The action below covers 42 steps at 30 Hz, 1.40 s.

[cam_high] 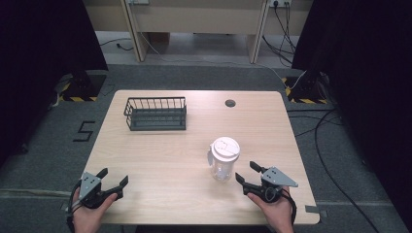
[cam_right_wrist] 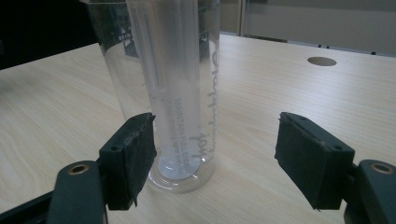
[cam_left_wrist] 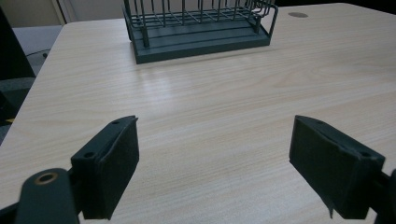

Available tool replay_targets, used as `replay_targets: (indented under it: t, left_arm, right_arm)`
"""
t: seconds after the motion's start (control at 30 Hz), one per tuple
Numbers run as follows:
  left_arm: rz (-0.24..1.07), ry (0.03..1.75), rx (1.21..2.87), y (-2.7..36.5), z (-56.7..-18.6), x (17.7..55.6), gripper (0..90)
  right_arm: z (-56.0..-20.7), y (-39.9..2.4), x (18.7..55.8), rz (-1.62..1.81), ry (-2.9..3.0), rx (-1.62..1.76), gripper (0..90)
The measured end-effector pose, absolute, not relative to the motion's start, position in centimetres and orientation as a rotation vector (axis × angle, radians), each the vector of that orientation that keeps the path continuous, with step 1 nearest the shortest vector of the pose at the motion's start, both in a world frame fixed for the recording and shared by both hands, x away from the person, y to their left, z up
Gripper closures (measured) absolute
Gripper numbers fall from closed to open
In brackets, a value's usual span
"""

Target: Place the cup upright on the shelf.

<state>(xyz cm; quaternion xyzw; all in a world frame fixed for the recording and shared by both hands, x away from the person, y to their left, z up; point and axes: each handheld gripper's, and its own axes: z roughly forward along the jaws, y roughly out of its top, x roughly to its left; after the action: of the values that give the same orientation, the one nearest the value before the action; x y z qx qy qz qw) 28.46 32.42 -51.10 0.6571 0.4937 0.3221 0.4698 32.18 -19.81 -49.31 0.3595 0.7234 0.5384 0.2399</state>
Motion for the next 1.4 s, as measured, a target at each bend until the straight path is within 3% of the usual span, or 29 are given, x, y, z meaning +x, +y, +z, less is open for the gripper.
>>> replay_targets:
  t: [0.73, 1.13, 1.4]
  left_arm:
    - [0.759, 1.154, 1.583, 31.6, -50.7, 28.6, 15.5]
    - [0.615, 0.854, 1.678, 23.4, -48.7, 31.2, 16.0]
    - [0.442, 0.670, 1.737, 16.5, -48.5, 32.8, 20.8]
  right_arm:
    - [-49.9, -18.0, 33.2, 1.476, 2.052, 0.920, 28.0]
    - [-49.7, -18.8, 32.6, 1.471, 2.046, 0.921, 28.0]
    - [-49.5, -20.7, 31.8, 1.463, 1.994, 0.950, 28.0]
